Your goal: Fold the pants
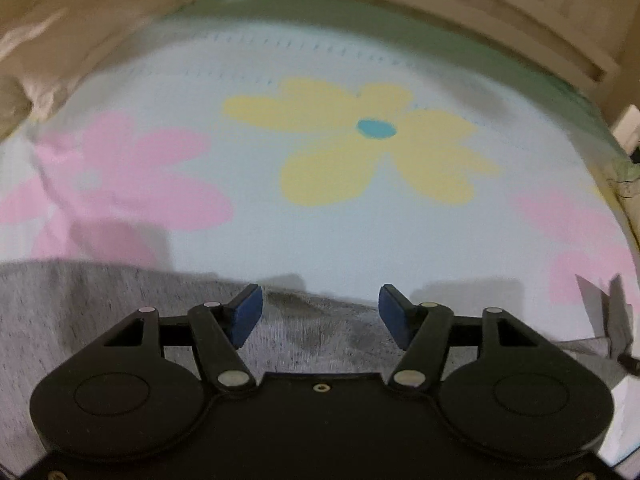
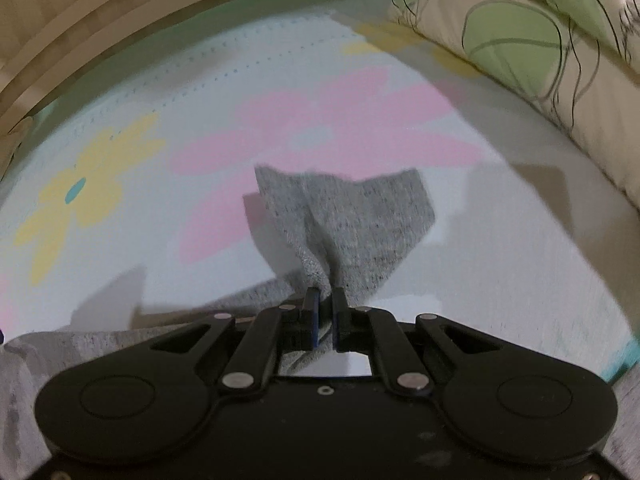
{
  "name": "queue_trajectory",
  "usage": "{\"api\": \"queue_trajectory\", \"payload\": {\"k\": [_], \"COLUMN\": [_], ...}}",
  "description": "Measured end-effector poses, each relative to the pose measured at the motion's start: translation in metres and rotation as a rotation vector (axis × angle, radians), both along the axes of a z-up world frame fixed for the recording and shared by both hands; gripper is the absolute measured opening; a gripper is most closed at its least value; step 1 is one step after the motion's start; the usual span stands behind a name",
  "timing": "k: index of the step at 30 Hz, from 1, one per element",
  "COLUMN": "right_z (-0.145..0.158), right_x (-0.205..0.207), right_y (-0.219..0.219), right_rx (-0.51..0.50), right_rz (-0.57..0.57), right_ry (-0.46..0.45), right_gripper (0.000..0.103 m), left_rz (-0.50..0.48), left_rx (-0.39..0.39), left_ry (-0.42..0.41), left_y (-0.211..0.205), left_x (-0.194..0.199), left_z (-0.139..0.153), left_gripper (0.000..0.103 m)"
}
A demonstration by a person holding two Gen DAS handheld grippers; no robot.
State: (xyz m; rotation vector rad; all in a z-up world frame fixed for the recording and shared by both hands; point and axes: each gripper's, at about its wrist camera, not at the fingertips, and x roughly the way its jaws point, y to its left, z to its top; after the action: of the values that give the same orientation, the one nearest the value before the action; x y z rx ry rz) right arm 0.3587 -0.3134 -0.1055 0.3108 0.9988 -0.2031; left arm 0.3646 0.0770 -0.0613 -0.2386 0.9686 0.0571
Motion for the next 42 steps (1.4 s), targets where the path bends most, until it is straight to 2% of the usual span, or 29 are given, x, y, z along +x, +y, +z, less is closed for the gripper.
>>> {"api": "queue_trajectory", "payload": {"k": [6, 14, 15, 18, 20, 21, 26, 34, 39, 42], "right_z": [-0.004, -0.01, -0.011, -0.011, -0.011, -0.011, 0.005, 0.048, 0.067, 0.07], "right_x": [-0.009, -0.024, -0.023, -0.024, -0.023, -0.023, -0.034, -0.08, -0.123, -0.148], "right_y": [0.003, 0.004, 0.004, 0.003, 0.004, 0.004, -0.001, -0.008, -0.012, -0.01], "right_rx": [0.006, 0.014, 0.012, 0.013, 0.017, 0.022, 0.056, 0.032, 0.008, -0.008], "right_rz": [0.012, 0.014, 0.018, 0.025, 0.016, 0.01, 0.005, 0.018, 0.037, 0.048], "right_ry": [-0.015, -0.017, -0.016, -0.015, -0.014, -0.012, -0.005, -0.012, -0.002, 0.025], "right_gripper": [0.006, 0.007, 0.007, 0.007, 0.007, 0.007, 0.007, 0.007, 0.007, 0.007], "left_rz": [0.076, 0.126, 0.127, 0.129, 0.14, 0.131, 0.063, -0.007, -0.042, -0.046], "left_rx": [-0.087, -0.104, -0.103, -0.139, -0.164, -0.152, -0.033, 0.031, 0.059, 0.06], "left_ry": [0.08, 0.126, 0.137, 0.16, 0.118, 0.106, 0.04, -0.021, -0.054, -0.058], "left_y": [0.004, 0.009, 0.01, 0.016, 0.021, 0.021, 0.01, -0.006, -0.012, -0.008], "left_x": [0.017, 0.03, 0.032, 0.032, 0.023, 0.019, -0.02, -0.1, -0.151, -0.168], "left_z": [-0.018, -0.033, -0.036, -0.048, -0.045, -0.041, -0.004, 0.048, 0.063, 0.059], "left_gripper": [0.067, 0.066, 0.064, 0.013, 0.009, 0.007, 0.006, 0.006, 0.006, 0.006]}}
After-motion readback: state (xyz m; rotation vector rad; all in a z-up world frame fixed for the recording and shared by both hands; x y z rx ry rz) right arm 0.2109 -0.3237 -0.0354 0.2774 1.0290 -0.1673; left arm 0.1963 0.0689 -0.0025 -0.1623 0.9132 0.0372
